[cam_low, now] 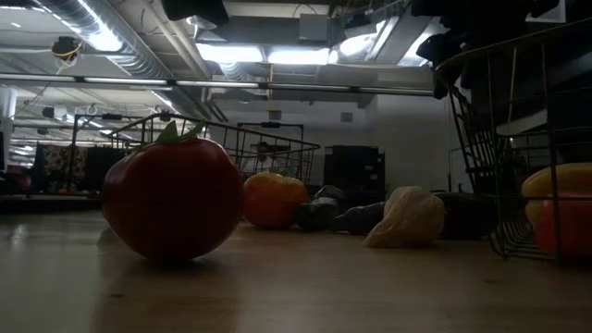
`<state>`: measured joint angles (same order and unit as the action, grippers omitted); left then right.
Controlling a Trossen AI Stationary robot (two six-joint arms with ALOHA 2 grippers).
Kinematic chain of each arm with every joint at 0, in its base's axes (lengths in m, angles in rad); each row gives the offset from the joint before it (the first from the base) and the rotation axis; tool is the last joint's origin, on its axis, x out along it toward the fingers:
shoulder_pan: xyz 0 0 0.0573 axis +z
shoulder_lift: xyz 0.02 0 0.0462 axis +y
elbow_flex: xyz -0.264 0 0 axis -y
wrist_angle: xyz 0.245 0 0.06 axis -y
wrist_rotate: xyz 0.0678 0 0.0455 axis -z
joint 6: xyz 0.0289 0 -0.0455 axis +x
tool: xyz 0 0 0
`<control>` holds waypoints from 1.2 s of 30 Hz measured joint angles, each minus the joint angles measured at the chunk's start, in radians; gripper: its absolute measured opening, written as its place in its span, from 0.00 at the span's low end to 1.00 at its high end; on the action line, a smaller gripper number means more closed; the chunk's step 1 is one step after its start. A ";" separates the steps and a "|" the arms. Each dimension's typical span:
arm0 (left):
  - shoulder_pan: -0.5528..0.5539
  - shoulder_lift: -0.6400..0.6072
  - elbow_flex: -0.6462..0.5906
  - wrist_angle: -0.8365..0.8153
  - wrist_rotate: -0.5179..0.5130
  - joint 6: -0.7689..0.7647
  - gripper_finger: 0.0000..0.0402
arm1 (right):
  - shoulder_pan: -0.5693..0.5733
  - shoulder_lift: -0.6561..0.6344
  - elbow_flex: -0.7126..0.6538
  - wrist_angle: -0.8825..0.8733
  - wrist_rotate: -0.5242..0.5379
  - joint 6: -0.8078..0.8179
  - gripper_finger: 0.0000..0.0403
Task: Sort produce into baskets
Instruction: Put the tomato into the top basket
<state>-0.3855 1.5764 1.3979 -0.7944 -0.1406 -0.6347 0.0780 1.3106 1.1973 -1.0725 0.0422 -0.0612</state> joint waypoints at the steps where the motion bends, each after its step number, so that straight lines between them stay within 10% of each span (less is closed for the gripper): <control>1: 0.001 0.000 0.000 0.000 0.000 0.002 0.63 | 0.000 0.000 0.000 0.000 0.000 0.000 0.67; 36: 0.008 0.005 0.000 0.041 -0.019 0.084 0.63 | 0.000 0.000 0.000 0.139 0.000 0.004 0.67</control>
<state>-0.3780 1.5810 1.3979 -0.7530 -0.1594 -0.5509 0.0781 1.3106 1.1973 -0.9331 0.0418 -0.0573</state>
